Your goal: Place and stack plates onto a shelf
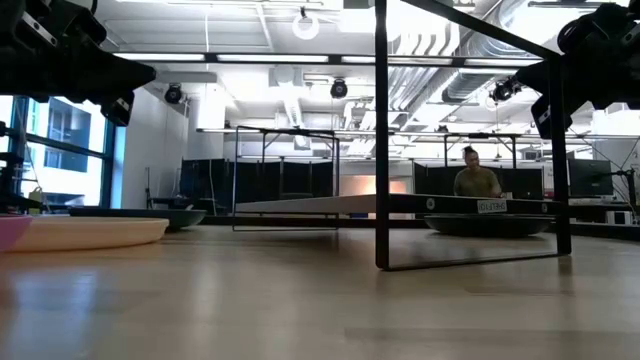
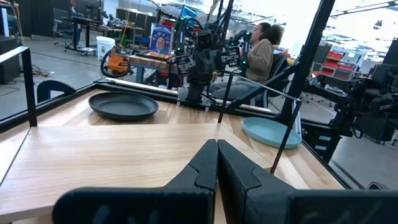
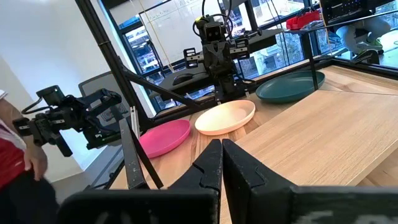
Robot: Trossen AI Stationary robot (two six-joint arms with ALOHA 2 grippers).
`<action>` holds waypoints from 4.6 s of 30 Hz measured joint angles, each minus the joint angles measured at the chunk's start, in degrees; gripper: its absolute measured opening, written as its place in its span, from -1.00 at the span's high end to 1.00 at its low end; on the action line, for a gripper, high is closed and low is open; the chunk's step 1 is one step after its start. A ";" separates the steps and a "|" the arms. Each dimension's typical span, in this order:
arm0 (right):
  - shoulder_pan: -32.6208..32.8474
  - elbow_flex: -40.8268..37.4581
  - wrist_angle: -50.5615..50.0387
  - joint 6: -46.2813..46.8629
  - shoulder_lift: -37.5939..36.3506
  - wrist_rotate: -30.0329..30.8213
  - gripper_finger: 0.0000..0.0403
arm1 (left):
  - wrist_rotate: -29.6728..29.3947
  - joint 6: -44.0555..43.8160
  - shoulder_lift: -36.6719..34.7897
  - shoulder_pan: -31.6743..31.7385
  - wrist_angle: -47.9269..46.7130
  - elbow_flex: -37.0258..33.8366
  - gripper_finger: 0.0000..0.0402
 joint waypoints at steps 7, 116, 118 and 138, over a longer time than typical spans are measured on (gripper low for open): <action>0.00 0.01 0.00 0.00 0.01 -0.02 1.00 | 0.00 0.00 0.00 0.00 0.01 0.00 1.00; 0.01 -0.01 0.00 0.00 -0.01 -0.02 1.00 | 0.00 0.00 0.00 -0.01 0.01 0.00 1.00; 0.01 0.01 0.00 0.00 0.01 -0.02 1.00 | 0.00 0.00 0.00 -0.01 -0.01 0.00 1.00; -0.01 0.00 18.80 14.65 -0.03 10.83 1.00 | 0.00 0.00 0.00 0.00 -0.01 -0.02 1.00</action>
